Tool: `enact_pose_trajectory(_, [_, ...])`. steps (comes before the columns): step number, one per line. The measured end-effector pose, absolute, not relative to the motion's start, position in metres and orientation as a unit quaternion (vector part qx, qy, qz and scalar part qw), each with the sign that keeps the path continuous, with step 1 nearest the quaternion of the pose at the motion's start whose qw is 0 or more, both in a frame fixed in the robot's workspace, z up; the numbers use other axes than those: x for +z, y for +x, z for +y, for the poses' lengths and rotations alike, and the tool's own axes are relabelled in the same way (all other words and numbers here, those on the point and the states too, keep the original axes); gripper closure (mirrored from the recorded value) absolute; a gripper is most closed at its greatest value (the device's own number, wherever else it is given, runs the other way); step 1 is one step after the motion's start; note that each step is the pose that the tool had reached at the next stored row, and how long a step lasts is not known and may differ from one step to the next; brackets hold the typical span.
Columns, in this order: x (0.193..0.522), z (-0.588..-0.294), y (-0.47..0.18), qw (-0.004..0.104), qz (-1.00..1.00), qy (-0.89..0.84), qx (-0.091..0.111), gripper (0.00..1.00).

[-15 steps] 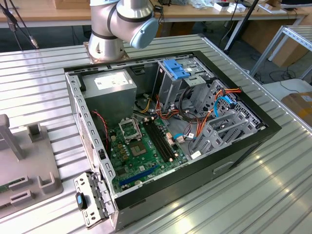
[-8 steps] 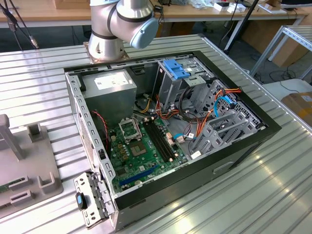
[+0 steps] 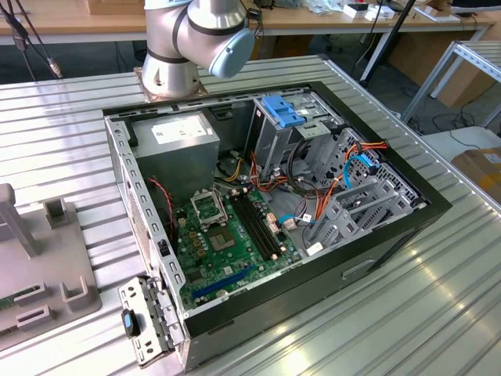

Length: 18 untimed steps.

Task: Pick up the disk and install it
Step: 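Pick up the disk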

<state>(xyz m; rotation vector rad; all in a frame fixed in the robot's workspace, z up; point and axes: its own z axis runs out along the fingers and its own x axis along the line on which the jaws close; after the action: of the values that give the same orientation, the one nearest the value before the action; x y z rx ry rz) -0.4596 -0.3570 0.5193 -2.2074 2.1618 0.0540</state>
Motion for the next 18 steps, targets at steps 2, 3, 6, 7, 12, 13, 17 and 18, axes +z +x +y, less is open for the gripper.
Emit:
enact_pose_trajectory(2, [0.519,-0.357,-0.457,0.026,0.699,-0.714,0.017,0.64])
enact_pose_trajectory(3, [0.519,-0.357,-0.456,0.026,0.699,-0.714,0.017,0.64])
enact_pose_trajectory(6, [0.519,-0.357,-0.452,0.026,0.699,-0.714,0.017,0.64])
enact_pose_trajectory(7, [0.519,-0.357,-0.449,0.026,0.699,-0.714,0.017,0.64])
enact_pose_trajectory(12, [0.519,-0.357,-0.431,0.026,0.699,-0.714,0.017,0.64])
enact_pose_trajectory(13, [0.519,-0.357,-0.428,0.026,0.699,-0.714,0.017,0.64])
enact_pose_trajectory(17, [0.519,-0.357,-0.415,0.026,0.699,-0.714,0.017,0.64])
enact_pose_trajectory(18, [0.519,-0.357,-0.412,0.026,0.699,-0.714,0.017,0.64])
